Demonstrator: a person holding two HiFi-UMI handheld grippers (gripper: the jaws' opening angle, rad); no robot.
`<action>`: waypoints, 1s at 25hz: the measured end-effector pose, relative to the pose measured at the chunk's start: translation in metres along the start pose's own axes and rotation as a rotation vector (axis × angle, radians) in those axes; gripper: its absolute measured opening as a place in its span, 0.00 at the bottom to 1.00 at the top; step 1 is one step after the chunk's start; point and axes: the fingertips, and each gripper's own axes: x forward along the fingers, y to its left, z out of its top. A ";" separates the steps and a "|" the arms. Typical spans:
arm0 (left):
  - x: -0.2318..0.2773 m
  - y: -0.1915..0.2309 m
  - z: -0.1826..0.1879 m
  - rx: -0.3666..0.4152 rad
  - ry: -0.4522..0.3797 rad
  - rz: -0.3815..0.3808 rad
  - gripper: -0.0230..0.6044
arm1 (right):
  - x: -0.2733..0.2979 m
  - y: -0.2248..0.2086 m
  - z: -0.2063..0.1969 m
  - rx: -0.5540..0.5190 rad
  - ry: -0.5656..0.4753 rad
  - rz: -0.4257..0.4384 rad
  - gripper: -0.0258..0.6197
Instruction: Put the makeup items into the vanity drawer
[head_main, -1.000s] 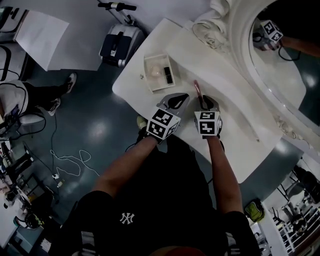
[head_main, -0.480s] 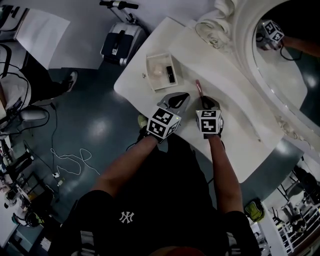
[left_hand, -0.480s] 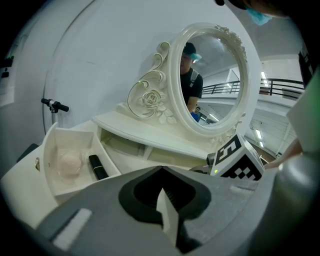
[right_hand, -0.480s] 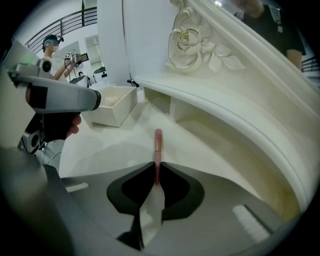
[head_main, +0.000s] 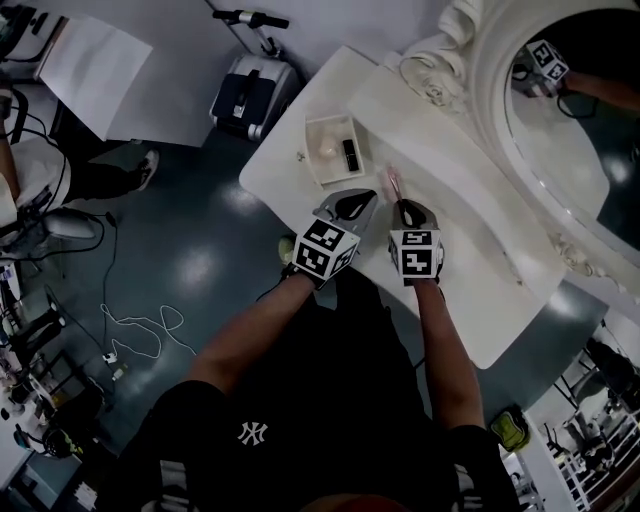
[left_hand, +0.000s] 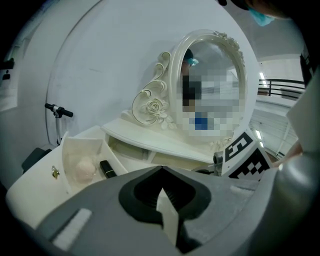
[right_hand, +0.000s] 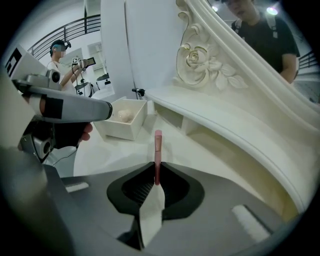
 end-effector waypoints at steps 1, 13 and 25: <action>-0.003 0.001 0.002 0.002 -0.004 0.001 0.04 | -0.001 0.004 0.003 -0.004 -0.007 0.002 0.13; -0.053 0.024 0.026 0.008 -0.076 0.042 0.04 | -0.011 0.058 0.061 -0.031 -0.106 0.054 0.13; -0.097 0.064 0.038 0.006 -0.125 0.097 0.04 | 0.008 0.105 0.108 0.034 -0.144 0.117 0.13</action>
